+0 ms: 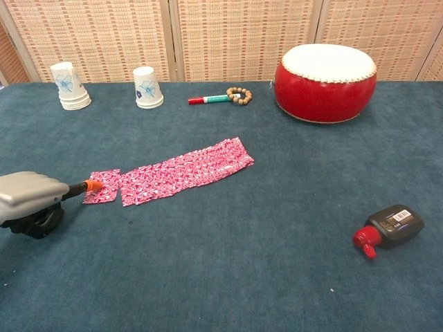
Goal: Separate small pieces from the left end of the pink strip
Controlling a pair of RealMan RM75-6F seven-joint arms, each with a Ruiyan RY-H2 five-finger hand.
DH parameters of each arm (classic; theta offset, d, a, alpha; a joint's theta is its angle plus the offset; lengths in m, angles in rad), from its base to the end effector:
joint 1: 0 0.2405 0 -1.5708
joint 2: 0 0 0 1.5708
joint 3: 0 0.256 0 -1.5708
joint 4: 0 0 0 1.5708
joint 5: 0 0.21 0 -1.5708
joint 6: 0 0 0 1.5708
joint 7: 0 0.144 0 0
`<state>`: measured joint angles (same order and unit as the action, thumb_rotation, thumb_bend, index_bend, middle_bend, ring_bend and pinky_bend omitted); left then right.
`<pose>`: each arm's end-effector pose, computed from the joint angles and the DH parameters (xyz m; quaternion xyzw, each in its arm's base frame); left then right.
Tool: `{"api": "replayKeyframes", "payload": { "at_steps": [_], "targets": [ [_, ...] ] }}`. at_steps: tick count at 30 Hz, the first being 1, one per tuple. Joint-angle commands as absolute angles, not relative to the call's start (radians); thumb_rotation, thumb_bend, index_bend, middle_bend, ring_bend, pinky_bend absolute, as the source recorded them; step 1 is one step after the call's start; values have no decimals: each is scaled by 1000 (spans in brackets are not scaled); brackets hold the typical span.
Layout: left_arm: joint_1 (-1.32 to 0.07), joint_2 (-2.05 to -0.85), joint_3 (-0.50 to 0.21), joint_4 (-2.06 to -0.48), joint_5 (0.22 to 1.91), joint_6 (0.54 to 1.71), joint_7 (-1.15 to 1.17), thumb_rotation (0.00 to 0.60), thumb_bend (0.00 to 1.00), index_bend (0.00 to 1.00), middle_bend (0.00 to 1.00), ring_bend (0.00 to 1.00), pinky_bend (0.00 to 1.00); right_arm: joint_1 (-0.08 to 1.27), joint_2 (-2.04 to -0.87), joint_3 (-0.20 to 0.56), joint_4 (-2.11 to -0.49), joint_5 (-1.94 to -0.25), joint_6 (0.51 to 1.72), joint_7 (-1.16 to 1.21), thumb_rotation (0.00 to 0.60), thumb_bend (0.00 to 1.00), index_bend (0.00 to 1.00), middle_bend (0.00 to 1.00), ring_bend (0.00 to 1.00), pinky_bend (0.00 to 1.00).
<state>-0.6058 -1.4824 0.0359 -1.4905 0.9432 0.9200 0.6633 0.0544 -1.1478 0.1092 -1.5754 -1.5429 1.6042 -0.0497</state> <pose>-0.2586 0.2791 -0.0218 -0.7998 -0.3619 -0.1392 0.4582 -0.3041 -0.1822 0.1751 0.5729 -0.3182 0.4230 0.6257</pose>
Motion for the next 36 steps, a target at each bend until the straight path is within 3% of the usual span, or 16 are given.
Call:
{"api": "replayKeyframes", "payload": {
  "at_steps": [1, 20, 29, 36],
  "targets": [
    [-595, -1471, 52, -1484, 947, 924, 657, 600, 805, 0, 713, 689, 591, 55, -1148, 110, -1576, -1541, 1603, -49, 600, 747, 0, 0, 0, 126],
    [-503, -1361, 103, -1538, 997, 1058, 653, 600, 806, 0, 713, 689, 591, 55, -1147, 107, -1576, -1545, 1602, -44, 600, 747, 0, 0, 0, 126],
    [-527, -1394, 36, -1560, 1106, 1100, 607, 600, 807, 0, 712, 689, 595, 57, -1149, 107, -1575, -1541, 1597, -49, 600, 747, 0, 0, 0, 126],
    [-589, -1462, -5, -1537, 1080, 1021, 644, 600, 807, 0, 713, 689, 601, 57, -1145, 108, -1577, -1538, 1593, -45, 600, 747, 0, 0, 0, 126]
  ]
}}
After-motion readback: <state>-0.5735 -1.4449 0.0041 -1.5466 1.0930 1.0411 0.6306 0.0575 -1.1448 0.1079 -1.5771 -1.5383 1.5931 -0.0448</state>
